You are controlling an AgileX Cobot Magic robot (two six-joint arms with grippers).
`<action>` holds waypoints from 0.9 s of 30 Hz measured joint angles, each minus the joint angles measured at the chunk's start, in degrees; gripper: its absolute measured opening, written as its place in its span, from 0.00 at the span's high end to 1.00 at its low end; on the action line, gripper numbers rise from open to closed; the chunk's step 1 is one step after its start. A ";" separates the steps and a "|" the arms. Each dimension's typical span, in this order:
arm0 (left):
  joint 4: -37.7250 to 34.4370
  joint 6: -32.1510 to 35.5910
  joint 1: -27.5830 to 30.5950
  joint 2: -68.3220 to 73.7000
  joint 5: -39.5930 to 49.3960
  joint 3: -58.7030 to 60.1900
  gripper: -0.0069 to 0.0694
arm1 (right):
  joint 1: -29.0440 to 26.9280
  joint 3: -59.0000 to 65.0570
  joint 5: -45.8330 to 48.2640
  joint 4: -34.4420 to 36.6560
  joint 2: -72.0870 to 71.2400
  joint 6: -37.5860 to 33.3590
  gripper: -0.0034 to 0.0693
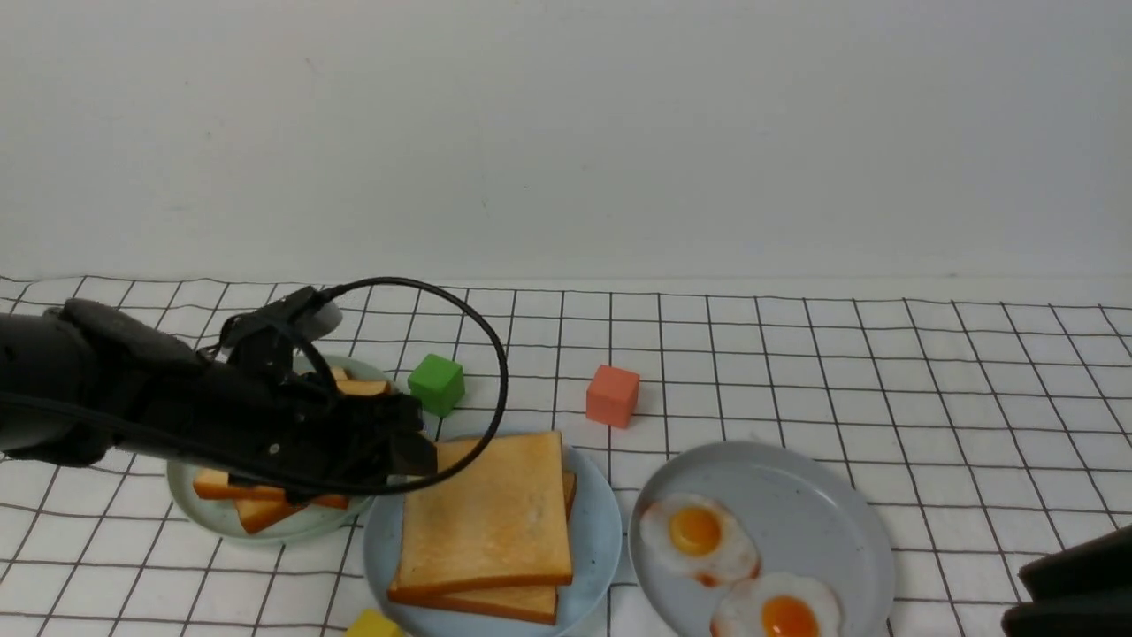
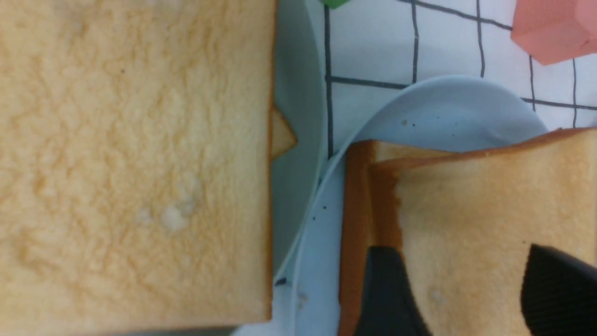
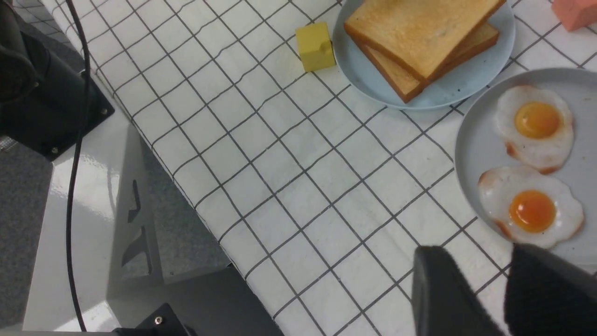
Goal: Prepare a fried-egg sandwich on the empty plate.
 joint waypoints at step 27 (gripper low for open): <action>34.84 -27.95 4.29 -79.60 20.43 25.50 0.93 | 0.00 41.83 -36.60 -12.39 -45.57 2.62 0.96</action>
